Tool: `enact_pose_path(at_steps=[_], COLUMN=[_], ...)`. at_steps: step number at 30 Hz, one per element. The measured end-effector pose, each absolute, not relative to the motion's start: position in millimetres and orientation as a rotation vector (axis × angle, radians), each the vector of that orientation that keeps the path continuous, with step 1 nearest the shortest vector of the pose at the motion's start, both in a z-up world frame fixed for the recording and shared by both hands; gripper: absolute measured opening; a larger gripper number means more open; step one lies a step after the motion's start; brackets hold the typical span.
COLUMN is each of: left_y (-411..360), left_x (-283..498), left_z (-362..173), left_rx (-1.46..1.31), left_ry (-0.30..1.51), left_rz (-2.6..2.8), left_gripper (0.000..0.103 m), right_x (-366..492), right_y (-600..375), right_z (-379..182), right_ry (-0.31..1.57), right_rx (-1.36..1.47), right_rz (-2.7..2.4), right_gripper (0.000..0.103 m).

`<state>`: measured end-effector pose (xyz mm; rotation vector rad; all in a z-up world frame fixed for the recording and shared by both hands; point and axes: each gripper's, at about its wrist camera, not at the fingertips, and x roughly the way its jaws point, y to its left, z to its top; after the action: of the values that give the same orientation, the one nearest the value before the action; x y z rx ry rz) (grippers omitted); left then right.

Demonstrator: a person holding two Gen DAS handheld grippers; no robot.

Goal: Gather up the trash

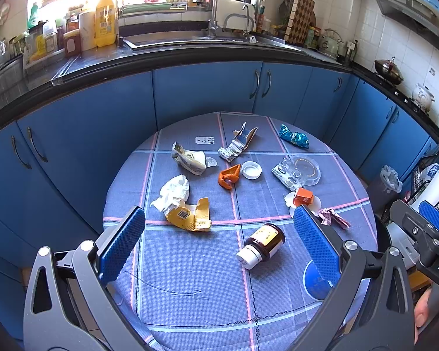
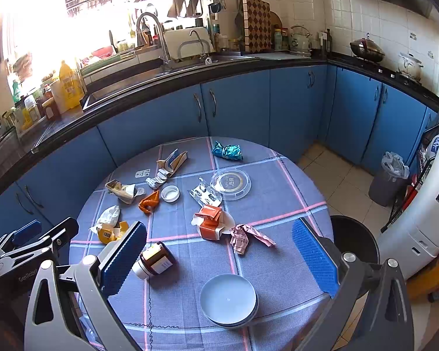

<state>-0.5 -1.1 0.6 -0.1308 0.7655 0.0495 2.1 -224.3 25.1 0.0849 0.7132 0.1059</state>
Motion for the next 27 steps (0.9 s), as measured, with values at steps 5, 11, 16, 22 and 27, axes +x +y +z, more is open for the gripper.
enact_pose_path(at_steps=[5, 11, 16, 22, 27], left_y=[0.9, -1.1, -1.5, 1.7, 1.8], left_x=[-0.9, 1.5, -0.3, -2.2, -2.2], left_z=[-0.4, 0.7, 3.5, 5.8, 6.2], left_rx=[-0.13, -0.132, -0.133, -0.138, -0.14], left_ry=[0.764, 0.764, 0.763, 0.763, 0.763], left_rz=[0.051, 0.049, 0.048, 0.045, 0.044], left_gripper=[0.1, 0.1, 0.1, 0.1, 0.1], right_x=[2.1, 1.3, 1.3, 0.9, 1.0], right_y=[-224.5, -224.7, -224.5, -224.6, -224.3], right_z=[26.7, 28.4, 28.0, 28.6, 28.0], right_ry=[0.713, 0.711, 0.711, 0.709, 0.709], right_rx=[0.085, 0.084, 0.083, 0.083, 0.085], right_rz=[0.106, 0.106, 0.106, 0.106, 0.106], right_gripper=[0.097, 0.097, 0.097, 0.097, 0.097])
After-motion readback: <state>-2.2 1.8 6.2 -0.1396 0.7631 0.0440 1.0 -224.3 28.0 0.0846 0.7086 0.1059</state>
